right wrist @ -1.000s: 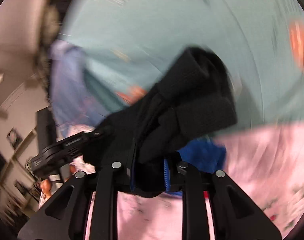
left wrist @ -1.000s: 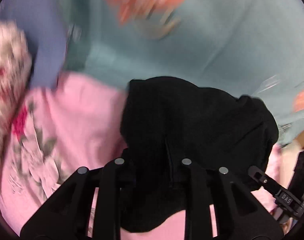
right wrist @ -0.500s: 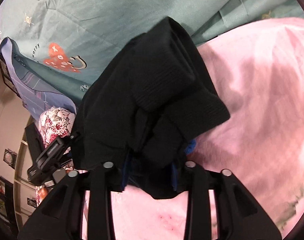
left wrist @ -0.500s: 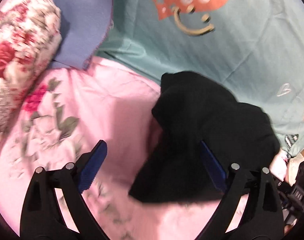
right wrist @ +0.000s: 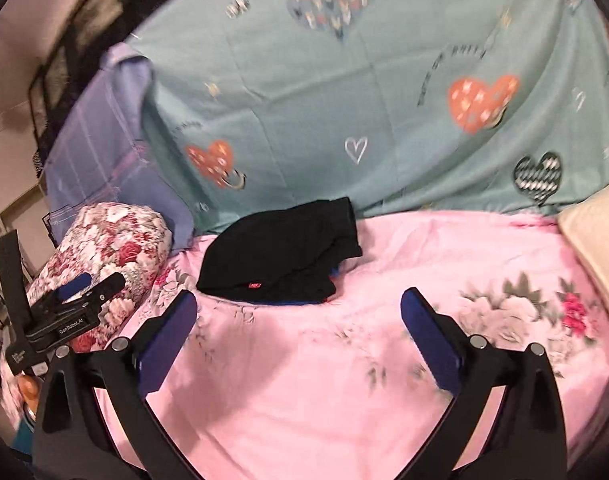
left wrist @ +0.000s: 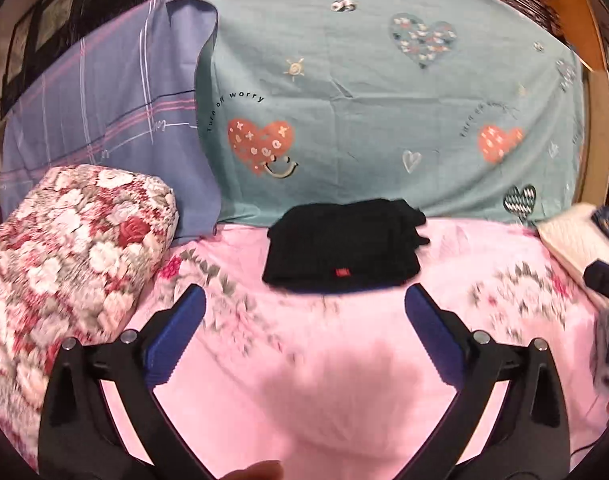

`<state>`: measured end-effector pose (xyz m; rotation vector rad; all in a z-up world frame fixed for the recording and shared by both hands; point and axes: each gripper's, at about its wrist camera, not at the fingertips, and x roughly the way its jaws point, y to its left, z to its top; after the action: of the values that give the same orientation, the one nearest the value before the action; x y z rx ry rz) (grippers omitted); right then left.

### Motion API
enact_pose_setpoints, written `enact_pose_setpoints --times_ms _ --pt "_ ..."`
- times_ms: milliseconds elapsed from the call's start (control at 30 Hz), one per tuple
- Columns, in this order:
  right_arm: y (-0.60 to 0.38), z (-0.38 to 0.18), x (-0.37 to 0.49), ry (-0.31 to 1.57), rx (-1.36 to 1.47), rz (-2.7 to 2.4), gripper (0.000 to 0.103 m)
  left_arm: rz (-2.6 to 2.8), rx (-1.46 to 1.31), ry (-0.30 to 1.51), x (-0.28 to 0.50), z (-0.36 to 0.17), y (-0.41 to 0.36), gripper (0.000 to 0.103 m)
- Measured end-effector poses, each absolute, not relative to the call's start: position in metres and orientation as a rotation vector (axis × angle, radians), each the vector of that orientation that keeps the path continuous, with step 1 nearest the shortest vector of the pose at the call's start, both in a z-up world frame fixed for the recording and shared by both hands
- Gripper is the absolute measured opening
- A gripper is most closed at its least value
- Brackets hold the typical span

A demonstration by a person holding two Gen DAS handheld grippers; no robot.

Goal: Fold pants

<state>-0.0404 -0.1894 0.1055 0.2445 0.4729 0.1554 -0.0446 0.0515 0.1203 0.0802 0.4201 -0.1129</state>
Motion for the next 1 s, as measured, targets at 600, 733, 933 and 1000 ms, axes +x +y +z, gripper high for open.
enact_pose_setpoints --times_ms 600,733,933,1000 --pt "-0.159 0.013 -0.103 0.503 0.159 0.122 0.102 -0.117 0.124 0.515 -0.046 0.050 0.012 0.101" --pt "-0.158 0.001 -0.096 0.553 0.165 0.122 0.102 -0.126 0.125 0.549 -0.039 0.040 0.012 0.101" --pt "-0.153 -0.011 -0.092 0.597 0.159 0.131 0.102 -0.108 0.135 0.527 -0.043 0.031 0.013 0.101" --pt "-0.151 -0.014 -0.091 0.609 0.153 0.132 0.102 -0.110 0.136 0.537 -0.043 0.029 0.012 0.101"
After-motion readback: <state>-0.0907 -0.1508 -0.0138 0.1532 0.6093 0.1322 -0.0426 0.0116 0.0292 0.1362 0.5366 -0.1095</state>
